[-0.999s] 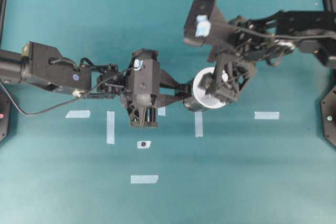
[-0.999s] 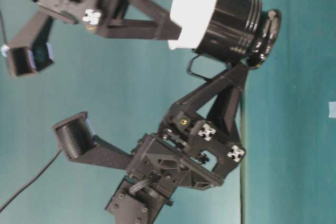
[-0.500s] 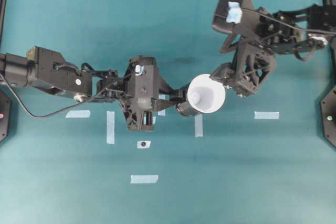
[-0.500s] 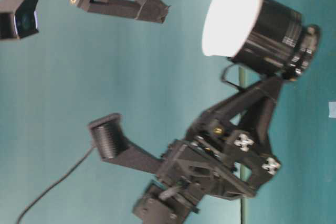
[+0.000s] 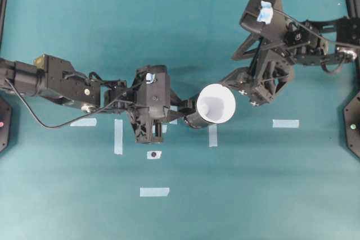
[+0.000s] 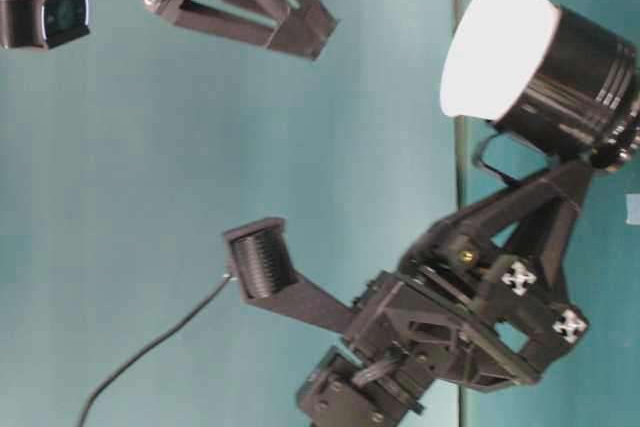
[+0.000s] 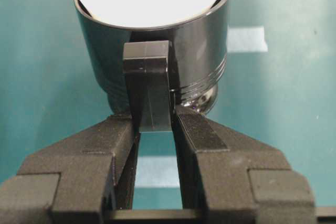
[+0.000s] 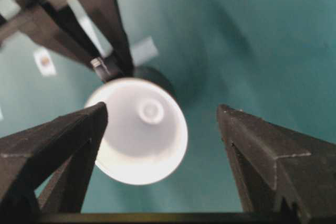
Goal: Holding the cup holder with the left arm, the right arm places the cup into the cup holder.
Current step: 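Open the right gripper and raise it away from the cup, then lower the holder with the cup onto the table using the left gripper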
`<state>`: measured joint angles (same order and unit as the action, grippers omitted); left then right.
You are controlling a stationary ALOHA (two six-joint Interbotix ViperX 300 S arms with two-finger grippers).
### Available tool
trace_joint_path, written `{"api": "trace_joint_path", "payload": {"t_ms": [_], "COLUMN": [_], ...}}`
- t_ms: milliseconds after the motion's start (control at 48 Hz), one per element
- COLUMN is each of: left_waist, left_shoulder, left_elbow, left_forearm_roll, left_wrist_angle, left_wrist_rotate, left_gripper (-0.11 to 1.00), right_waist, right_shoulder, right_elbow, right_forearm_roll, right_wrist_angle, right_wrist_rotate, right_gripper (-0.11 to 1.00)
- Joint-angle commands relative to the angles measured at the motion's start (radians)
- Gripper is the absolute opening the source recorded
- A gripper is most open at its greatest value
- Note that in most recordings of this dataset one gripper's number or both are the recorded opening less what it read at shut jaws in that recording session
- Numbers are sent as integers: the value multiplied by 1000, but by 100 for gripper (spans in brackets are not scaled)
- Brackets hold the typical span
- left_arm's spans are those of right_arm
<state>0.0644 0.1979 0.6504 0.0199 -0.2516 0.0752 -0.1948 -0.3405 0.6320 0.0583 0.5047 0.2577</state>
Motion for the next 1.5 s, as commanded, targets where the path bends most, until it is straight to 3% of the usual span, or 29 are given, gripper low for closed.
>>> {"api": "trace_joint_path", "payload": {"t_ms": [0, 479, 687, 1124, 1166, 1374, 1416, 1478], "left_waist": [-3, -3, -3, -3, -3, -3, -3, -5], "left_shoulder": [-12, -14, -15, -11, -11, -25, -31, -41], "left_elbow": [-8, 51, 52, 43, 44, 43, 43, 41], "left_forearm_roll": [3, 3, 3, 3, 3, 3, 3, 3], "left_wrist_angle": [-14, 5, 67, 80, 84, 98, 100, 100], "left_wrist_rotate": [-3, -46, -60, -64, -66, -64, -63, -61], "left_gripper": [26, 26, 26, 26, 30, 89, 95, 95], "right_waist": [3, 21, 21, 29, 29, 34, 34, 35], "right_shoulder": [-49, -5, -5, -5, -3, -5, -5, -5], "right_elbow": [-5, 3, 12, 12, 12, 20, 21, 21], "right_forearm_roll": [3, 8, 6, 12, 12, 12, 12, 12], "right_wrist_angle": [-35, -14, -14, -15, -15, -15, -15, -15], "right_wrist_rotate": [14, 15, 18, 20, 20, 20, 20, 20], "right_gripper": [91, 91, 91, 91, 91, 91, 91, 91]}}
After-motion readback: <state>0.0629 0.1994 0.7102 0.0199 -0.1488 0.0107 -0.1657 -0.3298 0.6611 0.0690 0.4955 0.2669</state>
